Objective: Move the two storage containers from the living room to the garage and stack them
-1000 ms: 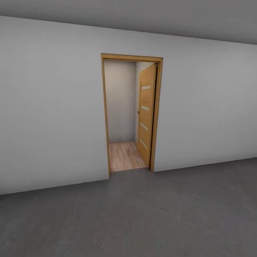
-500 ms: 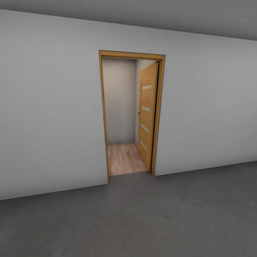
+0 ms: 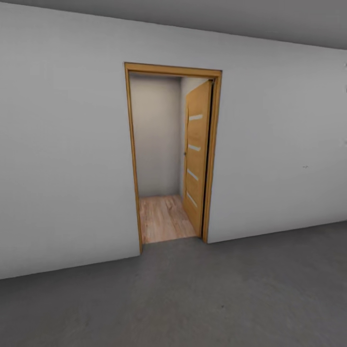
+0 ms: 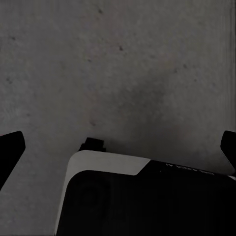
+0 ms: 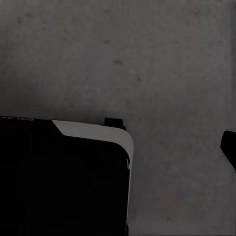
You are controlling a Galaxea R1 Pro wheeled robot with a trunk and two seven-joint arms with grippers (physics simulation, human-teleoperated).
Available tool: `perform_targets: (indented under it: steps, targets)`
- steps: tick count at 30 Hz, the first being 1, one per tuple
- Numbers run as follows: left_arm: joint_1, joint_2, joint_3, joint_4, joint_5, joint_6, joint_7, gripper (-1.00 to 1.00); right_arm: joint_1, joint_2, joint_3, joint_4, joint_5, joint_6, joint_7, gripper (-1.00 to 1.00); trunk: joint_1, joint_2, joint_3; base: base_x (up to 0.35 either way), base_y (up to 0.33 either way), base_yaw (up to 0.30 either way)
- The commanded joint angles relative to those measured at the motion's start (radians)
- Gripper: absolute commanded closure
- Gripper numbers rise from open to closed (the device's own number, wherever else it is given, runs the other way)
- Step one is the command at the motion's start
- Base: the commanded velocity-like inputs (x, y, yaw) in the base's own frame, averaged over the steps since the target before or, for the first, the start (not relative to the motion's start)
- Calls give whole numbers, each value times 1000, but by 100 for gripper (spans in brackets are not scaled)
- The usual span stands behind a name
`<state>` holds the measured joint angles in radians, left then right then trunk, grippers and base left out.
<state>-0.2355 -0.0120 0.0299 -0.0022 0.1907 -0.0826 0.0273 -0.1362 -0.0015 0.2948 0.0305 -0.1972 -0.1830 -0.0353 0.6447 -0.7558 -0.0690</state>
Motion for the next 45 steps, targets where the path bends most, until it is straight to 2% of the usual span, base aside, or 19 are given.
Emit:
perform_targets:
  steps: [1, 10, 16, 35, 45]
  targets:
    - [-1, 0, 2, 1, 4, -3, 2, -100, -2, 0, 8, 3, -10, -6, 0, -100, 1, -1, -2, 313, -93, -190]
    - [-1, 0, 2, 1, 4, -4, 2, -100, -2, -1, 7, 3, -12, -6, 0, -100, 1, -1, -2, 313, -93, -259]
    - [-1, 0, 2, 1, 4, -5, 2, -100, -2, -3, 7, 3, -5, -5, 0, -100, 1, -1, -2, 313, -93, -70]
    - [-1, 0, 2, 1, 4, -5, 2, -100, -2, -2, 9, 3, -4, -6, 0, -100, 1, -1, -2, 313, -93, 2]
    - [-1, 1, 2, 1, 4, -5, 2, -100, -2, -3, 9, 3, -3, -6, 0, -100, 1, -1, -2, 313, -93, 213]
